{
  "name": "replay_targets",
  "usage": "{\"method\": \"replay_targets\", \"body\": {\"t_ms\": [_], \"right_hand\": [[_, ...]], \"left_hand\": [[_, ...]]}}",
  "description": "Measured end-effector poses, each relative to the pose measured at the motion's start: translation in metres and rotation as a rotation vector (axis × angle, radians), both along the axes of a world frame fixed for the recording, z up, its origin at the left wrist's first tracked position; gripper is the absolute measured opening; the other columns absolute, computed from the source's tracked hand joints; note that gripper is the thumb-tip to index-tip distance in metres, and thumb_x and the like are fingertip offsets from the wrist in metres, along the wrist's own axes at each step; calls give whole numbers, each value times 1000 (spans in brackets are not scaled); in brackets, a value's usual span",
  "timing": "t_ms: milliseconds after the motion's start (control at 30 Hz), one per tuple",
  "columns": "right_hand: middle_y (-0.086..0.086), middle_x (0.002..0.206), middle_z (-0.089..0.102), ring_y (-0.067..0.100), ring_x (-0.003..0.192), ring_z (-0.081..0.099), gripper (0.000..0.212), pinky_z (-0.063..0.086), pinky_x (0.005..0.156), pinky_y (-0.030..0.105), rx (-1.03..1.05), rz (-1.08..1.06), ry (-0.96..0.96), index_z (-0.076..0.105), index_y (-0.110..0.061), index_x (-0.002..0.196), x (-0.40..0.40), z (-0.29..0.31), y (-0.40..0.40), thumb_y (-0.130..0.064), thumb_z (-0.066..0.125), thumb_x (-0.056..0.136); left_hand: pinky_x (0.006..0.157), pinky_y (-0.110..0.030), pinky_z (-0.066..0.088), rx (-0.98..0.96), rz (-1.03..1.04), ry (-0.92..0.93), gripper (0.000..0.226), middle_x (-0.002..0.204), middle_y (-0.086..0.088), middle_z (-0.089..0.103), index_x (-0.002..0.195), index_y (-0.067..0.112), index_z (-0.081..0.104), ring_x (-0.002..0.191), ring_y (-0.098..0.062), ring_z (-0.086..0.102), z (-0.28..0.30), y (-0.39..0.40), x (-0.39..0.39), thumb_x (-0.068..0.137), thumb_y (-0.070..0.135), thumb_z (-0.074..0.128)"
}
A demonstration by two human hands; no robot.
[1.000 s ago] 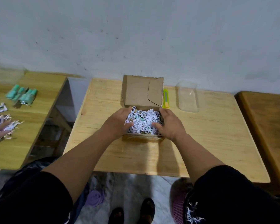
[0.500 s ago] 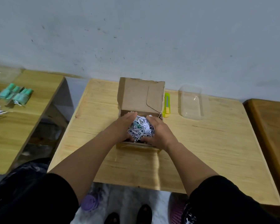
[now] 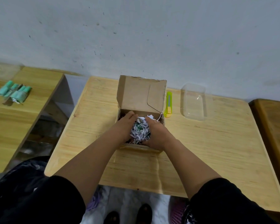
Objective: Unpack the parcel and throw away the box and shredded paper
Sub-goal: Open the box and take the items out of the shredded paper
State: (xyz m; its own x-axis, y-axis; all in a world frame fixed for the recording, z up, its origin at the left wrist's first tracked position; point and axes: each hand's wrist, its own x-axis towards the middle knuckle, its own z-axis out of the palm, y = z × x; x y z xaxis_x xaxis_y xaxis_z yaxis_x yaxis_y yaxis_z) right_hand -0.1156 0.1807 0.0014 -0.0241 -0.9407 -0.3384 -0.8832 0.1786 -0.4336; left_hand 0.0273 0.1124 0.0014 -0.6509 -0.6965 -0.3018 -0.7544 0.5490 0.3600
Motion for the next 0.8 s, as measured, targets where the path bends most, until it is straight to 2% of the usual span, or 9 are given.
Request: {"method": "replay_targets", "body": {"t_ms": [267,367,467,567,667,733,800], "right_hand": [[12,133,49,29,126,43,98,40,102,37,-50,-23,-12,26,-12,141,2,-10,-3,-34,81,63],[13,134,49,30,125,44,103,42,101,39,-25,-3,19,21,-13,143,3,-11,-5,-36,81,63],[16,137,46,32,125,43,105,41,101,39,14,29,67,12,-13,146,3,-14,-7,-31,79,68],[16,139,44,32,127,40,104,38,102,38,12,25,78,12,-13,147,1,-16,-7,-30,79,68],[14,133,49,31,125,42,101,39,100,36,-39,1,15,23,-12,144,0,-13,-5,-31,81,64],[10,122,56,31,116,49,89,42,92,32,-106,-6,-38,38,-16,135,-3,-12,-5,-34,81,59],[7,117,58,28,111,51,85,41,87,29,-150,-34,-88,43,-20,130,-6,-8,-4,-34,80,55]], "left_hand": [[113,-33,29,26,18,0,95,152,-4,13,146,8,13,135,-27,31,-3,1,-1,72,6,74],[111,-34,31,30,19,25,94,151,-4,12,147,10,10,135,-27,31,-9,2,-1,75,4,70],[107,-32,34,36,35,80,86,148,-4,16,144,10,18,132,-25,35,-15,3,-2,75,4,69],[108,-31,30,51,54,105,82,147,-6,20,141,9,23,133,-24,32,-17,4,-3,74,8,71],[106,-30,30,80,106,115,81,146,-8,21,140,7,23,131,-25,34,-16,3,-3,74,8,71],[105,-30,30,77,131,144,80,144,-10,23,139,6,25,129,-25,36,-11,2,-4,74,10,71],[107,-29,29,59,137,197,78,143,-11,26,138,6,28,130,-25,35,-3,2,-4,73,12,72]]}}
